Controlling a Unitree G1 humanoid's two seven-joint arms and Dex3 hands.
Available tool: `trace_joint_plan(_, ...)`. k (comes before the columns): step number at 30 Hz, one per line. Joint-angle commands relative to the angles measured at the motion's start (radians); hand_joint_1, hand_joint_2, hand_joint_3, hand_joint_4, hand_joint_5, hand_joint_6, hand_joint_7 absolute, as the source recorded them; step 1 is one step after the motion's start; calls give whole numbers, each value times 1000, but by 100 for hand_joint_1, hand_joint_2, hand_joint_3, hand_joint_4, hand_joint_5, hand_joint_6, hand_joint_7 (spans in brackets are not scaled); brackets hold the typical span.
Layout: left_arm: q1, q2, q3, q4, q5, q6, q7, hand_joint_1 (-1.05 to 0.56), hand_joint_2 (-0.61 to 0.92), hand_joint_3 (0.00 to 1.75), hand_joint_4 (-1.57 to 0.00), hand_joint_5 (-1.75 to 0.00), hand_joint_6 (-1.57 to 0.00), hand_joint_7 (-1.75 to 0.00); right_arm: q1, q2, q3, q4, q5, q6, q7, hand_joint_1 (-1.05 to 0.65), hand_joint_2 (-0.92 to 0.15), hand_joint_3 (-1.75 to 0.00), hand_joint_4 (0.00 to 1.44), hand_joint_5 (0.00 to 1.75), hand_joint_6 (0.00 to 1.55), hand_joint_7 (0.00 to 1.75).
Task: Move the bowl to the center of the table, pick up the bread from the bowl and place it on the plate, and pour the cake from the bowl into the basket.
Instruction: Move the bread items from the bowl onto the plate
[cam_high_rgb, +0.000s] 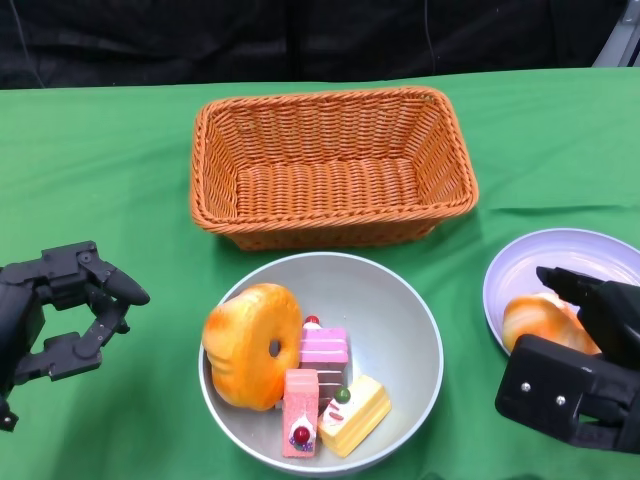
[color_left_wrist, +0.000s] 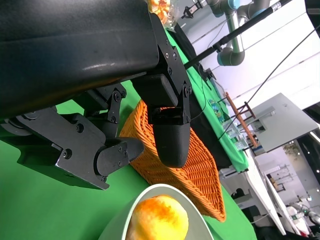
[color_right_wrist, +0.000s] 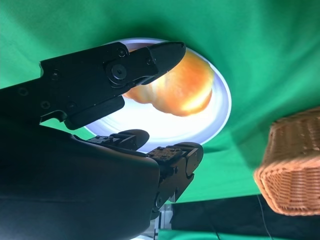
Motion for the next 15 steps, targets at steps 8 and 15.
trace_joint_plan(8, -13, 22, 4, 22, 11, -18, 8, 7, 62, 88, -83, -146, -86, -108, 58, 3, -33, -232, 110, -114, 38, -69, -92, 0, 42, 5, 31, 2)
trace_joint_plan(15, -16, 19, 4, 30, 17, -27, 12, 7, 61, 91, -85, -144, -87, -107, 68, 20, -44, -272, 247, -271, 19, -70, -92, -2, 63, 10, 44, 3)
